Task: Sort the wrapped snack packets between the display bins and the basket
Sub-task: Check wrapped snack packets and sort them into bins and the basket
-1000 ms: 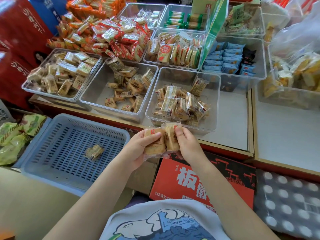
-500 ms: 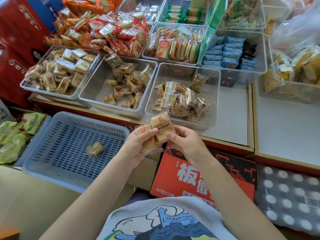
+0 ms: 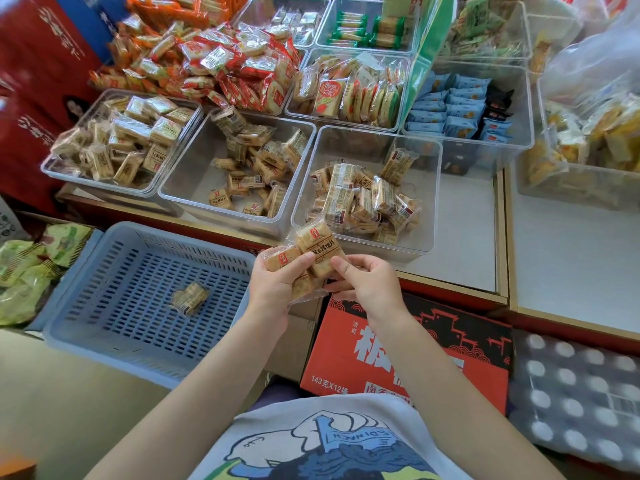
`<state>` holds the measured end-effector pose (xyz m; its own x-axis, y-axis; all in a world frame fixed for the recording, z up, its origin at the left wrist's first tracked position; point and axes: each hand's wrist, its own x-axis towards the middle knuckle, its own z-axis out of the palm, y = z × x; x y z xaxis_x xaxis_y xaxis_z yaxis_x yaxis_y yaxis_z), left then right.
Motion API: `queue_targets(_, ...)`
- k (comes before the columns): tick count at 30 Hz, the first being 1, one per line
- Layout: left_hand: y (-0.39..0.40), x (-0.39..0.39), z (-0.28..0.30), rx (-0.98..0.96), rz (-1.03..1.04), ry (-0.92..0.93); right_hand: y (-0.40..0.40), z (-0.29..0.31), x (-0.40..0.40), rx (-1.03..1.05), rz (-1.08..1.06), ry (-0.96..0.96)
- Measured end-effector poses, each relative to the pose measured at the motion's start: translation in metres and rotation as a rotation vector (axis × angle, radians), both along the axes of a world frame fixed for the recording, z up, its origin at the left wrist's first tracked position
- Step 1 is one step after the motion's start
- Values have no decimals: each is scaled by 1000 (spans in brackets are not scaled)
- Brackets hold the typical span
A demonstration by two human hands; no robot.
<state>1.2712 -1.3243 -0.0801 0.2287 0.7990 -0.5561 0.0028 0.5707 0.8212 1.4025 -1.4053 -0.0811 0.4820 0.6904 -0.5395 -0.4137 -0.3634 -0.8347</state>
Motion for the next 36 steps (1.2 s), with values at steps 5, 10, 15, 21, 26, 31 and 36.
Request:
queue_targets(5, -1, -1, 7, -25, -39, -73, -3, 4, -2, 54, -34, -34)
queue_targets(10, 1, -9, 7, -36, -97, -70, -7, 5, 2, -11, 93, -275)
queue_targets(15, -1, -8, 12, 69, -299, 138, -7, 7, 5, 35, 278, -370)
queue_targets(21, 3, -9, 24, -39, -428, -100, -14, 13, 14, 97, 347, -193)
queue_targets(26, -1, -9, 30, -283, -341, -254, -14, 13, 10, 205, 222, 116)
queue_targets(31, 1, -12, 30, -343, -306, -267, -14, 12, 11, 217, 81, 266)
queue_targets(36, 5, -13, 31, -326, -332, -199, -14, 11, 12, 179, 62, 199)
